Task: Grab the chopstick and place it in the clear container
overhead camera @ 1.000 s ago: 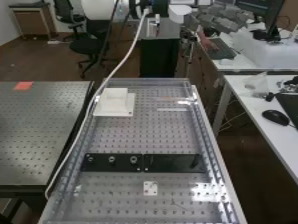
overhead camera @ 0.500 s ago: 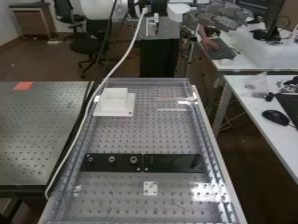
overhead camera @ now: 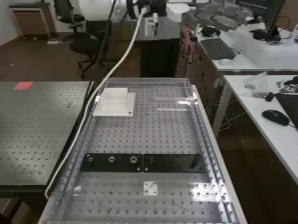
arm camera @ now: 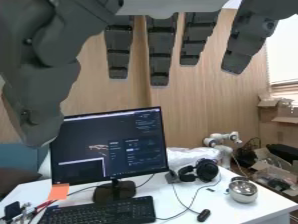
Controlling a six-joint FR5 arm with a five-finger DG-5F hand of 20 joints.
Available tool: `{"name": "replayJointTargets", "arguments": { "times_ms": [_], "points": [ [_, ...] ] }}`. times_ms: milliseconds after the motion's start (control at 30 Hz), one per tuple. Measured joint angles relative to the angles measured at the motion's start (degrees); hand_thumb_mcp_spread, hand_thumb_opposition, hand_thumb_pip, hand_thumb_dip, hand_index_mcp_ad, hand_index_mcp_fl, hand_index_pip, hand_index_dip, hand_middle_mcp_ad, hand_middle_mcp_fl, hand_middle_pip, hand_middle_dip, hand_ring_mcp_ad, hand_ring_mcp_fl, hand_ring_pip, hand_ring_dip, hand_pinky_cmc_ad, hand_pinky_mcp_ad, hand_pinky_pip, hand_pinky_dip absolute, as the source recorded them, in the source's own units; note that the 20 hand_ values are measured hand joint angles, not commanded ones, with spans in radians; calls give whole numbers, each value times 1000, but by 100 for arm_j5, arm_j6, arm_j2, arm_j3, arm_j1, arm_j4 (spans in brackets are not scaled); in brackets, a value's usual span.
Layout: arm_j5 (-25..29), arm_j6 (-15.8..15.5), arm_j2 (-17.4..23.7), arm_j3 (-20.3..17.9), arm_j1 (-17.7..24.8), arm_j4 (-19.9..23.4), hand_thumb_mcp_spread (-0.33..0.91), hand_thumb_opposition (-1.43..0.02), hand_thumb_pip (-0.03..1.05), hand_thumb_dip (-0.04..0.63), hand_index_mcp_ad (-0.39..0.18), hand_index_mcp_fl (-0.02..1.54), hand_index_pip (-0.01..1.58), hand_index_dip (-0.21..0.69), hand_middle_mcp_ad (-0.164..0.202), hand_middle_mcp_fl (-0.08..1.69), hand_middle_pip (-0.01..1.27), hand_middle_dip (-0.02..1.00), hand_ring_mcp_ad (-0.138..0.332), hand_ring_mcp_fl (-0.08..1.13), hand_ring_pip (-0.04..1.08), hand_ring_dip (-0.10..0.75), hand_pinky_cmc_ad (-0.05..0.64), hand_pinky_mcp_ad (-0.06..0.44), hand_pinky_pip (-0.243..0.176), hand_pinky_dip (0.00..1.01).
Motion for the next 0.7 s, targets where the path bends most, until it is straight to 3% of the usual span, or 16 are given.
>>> {"name": "replayJointTargets", "arguments": {
  "times_ms": [700],
  "points": [
    [-105,-81,151,-209,-26,174,288,-695,501,101,-183,274,54,278,56,244,117,328,101,3,105,216,367,298,-61,176]
  ]
}}
